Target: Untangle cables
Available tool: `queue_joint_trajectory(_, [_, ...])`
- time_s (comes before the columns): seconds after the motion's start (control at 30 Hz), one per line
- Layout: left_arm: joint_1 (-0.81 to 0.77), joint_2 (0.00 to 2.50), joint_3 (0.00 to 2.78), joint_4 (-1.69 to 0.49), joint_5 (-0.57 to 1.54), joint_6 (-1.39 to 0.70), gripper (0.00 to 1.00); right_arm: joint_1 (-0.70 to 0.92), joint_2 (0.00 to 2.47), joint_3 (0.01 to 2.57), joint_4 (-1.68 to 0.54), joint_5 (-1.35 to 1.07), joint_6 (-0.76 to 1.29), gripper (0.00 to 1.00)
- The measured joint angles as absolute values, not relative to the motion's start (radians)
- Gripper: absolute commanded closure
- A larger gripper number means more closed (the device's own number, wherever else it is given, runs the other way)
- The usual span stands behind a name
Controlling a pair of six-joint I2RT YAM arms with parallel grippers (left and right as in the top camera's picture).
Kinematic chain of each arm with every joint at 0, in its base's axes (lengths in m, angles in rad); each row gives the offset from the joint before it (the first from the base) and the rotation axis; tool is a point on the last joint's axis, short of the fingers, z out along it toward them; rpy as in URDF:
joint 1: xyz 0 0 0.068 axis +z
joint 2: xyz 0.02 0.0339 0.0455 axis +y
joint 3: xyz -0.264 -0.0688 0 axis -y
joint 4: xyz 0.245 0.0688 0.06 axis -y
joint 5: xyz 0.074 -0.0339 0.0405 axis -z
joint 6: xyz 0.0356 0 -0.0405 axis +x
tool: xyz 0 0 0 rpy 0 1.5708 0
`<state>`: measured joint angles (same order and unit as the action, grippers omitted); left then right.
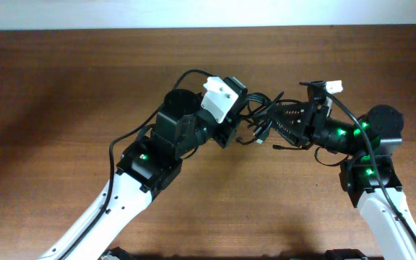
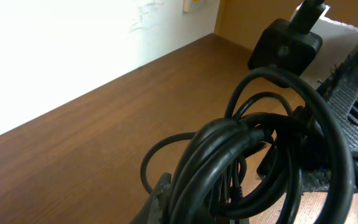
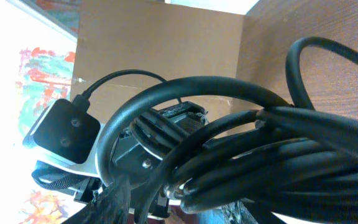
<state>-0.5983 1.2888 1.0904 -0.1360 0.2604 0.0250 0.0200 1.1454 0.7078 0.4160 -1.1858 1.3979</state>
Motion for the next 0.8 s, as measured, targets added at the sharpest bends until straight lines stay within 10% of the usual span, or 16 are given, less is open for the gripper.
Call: queue_joint_trajectory(0.8, [-0.589,1.289,1.09,-0.178,0.138,-0.368,1.0,0.02,1.145,0.708,0.416,-1.167,1.39,0.53])
